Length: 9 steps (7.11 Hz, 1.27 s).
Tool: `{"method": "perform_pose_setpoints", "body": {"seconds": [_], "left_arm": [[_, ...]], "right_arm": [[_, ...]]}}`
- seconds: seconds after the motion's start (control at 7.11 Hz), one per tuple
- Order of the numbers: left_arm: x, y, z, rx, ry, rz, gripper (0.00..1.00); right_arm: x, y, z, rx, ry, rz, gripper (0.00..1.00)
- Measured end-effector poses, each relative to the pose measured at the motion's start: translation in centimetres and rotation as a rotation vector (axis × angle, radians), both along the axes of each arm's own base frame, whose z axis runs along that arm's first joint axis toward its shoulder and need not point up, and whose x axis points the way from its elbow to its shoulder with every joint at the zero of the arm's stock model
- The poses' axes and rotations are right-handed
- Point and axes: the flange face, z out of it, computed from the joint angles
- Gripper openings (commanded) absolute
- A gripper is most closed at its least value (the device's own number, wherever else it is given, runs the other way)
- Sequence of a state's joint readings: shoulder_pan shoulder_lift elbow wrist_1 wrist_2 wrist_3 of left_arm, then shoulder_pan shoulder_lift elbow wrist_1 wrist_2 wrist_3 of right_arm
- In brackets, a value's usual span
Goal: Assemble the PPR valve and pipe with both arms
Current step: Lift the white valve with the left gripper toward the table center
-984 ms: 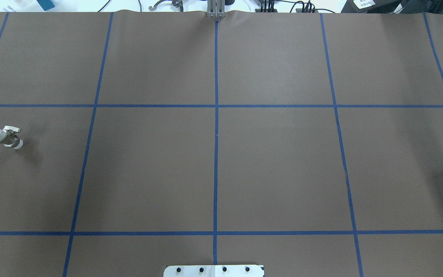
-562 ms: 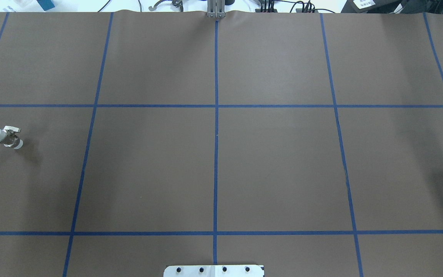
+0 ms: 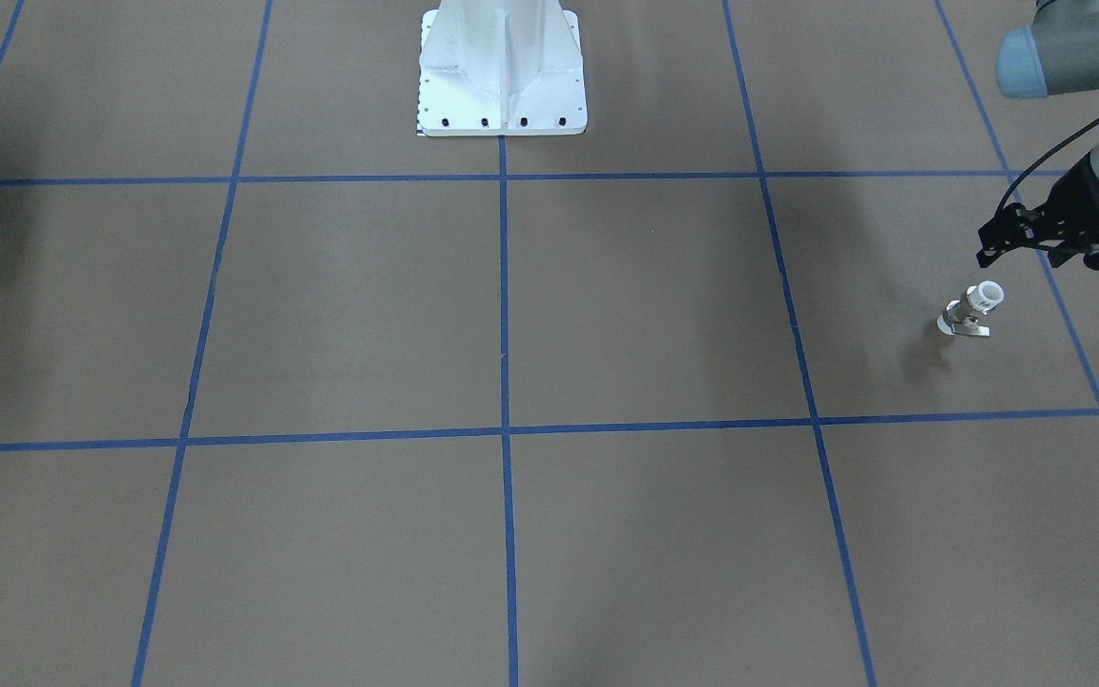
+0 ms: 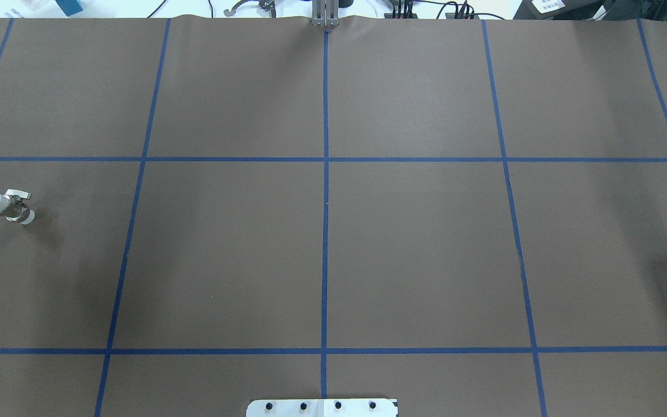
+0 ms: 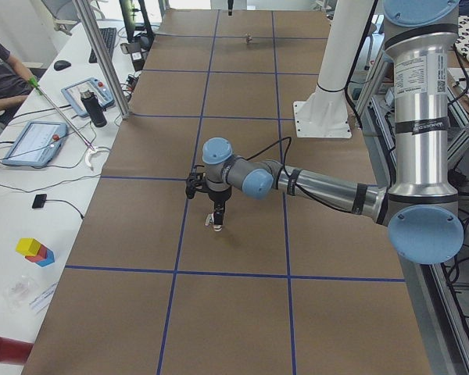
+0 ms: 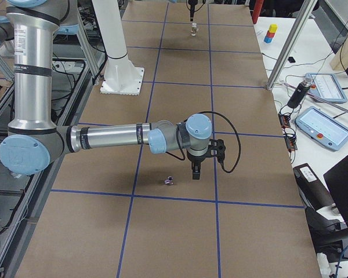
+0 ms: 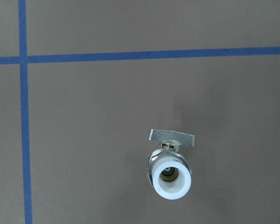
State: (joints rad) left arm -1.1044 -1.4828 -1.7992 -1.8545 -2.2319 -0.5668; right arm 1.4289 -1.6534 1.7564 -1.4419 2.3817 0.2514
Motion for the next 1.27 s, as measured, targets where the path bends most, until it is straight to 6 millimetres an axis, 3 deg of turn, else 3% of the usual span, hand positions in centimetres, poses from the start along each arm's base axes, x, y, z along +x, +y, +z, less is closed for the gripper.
{"method": "perform_pose_setpoints", "body": {"seconds": [0.42,0.7,0.84,0.98,1.27], "left_arm": [[1.6,-1.0,3.0,0.033,0.016,0.019,0.97],[2.1,-1.8,2.5,0.048,0.025,0.016,0.93],[2.2,-2.0,2.3,0.052,0.026,0.016,0.85],[2.2,-2.1,2.2,0.054,0.027,0.016,0.70],[2.4,-2.3,1.9,0.056,0.029,0.016,0.00]], "right_arm": [[0.0,0.0,0.0,0.000,-0.001,-0.001,1.00],[0.0,0.0,-0.1,0.001,-0.001,-0.001,1.00],[0.0,0.1,0.0,0.001,-0.001,-0.001,1.00],[0.0,0.1,0.0,0.000,-0.001,-0.001,1.00],[0.0,0.2,0.1,0.000,-0.001,-0.001,1.00]]}}
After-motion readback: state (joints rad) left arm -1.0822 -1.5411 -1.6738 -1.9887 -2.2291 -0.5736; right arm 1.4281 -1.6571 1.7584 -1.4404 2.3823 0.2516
